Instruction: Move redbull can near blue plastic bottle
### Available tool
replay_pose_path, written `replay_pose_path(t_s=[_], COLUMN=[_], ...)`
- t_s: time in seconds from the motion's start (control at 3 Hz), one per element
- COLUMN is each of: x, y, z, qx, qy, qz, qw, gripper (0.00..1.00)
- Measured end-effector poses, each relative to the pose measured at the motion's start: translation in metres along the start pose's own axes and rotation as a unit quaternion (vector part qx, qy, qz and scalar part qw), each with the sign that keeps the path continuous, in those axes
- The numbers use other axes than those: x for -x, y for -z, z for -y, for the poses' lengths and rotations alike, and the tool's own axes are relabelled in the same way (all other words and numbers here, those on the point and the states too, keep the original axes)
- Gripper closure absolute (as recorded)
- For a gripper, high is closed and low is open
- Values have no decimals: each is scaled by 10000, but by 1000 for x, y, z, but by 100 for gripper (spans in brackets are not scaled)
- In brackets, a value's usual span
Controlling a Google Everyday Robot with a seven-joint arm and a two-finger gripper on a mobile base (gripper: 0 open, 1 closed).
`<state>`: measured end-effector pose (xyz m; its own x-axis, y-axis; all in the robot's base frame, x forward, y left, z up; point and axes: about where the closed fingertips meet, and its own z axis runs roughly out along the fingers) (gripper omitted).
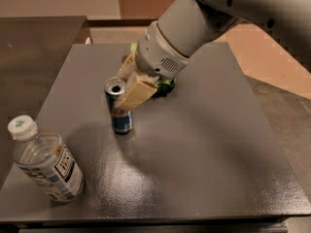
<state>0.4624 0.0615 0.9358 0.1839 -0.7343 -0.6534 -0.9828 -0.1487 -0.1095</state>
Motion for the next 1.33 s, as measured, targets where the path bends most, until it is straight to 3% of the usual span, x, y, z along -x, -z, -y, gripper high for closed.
replay_pose_path(t_s=[0.67,1.33], x=[3,5], y=[24,19], z=[-26,-34], qx=[399,461], qy=[277,253], qz=[-96,-105], qw=[9988,9986], gripper=[100,100])
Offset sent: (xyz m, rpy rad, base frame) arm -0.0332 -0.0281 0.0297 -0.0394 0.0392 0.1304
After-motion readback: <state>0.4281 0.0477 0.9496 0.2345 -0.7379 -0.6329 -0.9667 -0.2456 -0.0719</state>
